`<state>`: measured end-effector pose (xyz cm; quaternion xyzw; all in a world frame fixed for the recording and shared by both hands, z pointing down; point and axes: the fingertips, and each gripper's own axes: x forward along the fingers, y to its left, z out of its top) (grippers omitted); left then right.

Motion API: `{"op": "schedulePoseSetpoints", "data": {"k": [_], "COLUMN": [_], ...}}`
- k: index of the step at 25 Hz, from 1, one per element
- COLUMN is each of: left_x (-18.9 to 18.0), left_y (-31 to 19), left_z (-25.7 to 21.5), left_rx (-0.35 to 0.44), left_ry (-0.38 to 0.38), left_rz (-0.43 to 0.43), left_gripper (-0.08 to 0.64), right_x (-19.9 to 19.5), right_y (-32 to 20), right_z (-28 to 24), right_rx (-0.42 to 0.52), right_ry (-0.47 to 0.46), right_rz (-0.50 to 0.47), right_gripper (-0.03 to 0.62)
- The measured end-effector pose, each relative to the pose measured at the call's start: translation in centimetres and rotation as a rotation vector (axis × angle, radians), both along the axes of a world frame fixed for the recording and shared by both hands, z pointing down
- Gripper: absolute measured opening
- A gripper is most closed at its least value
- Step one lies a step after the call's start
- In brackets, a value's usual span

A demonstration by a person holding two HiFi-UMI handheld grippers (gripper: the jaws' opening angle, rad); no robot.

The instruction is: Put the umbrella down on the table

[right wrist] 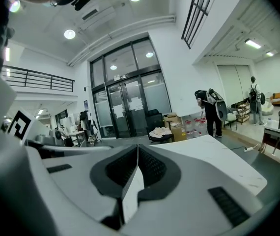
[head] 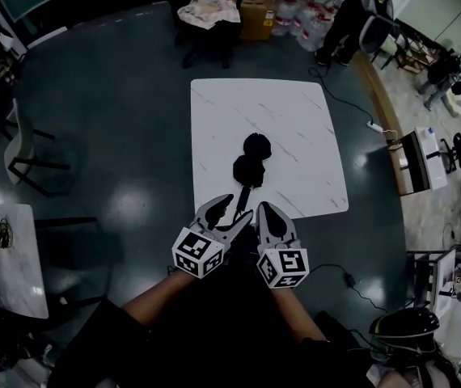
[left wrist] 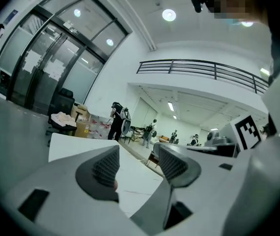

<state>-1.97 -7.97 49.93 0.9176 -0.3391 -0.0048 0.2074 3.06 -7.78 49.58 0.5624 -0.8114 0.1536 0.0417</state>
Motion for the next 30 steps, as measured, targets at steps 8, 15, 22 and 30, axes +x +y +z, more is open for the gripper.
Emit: {"op": "schedulePoseSetpoints", "data": {"k": [8, 15, 22, 30], "left_x": [-3.4, -6.9, -5.9, -7.4], "left_y": [2.0, 1.5, 1.6, 2.0], "left_z": [-5.0, -5.3, -5.8, -4.6], "left_rx": [0.228, 0.253, 0.288, 0.286], "left_ry": [-0.043, -0.082, -0.095, -0.124], "left_rz": [-0.065, -0.173, -0.17, -0.196], "left_gripper": [0.037, 0.017, 0.017, 0.017], "right_x": [-3.9, -6.9, -6.2, -7.4], "right_y": [0.9, 1.4, 1.2, 1.7], "right_z": [-2.5, -4.1, -5.4, -3.8], "right_rx": [0.067, 0.157, 0.211, 0.178], "right_ry": [0.006, 0.097, 0.145, 0.151], "right_rz": [-0.053, -0.058, -0.019, -0.047], "right_gripper": [0.017, 0.017, 0.017, 0.017]}}
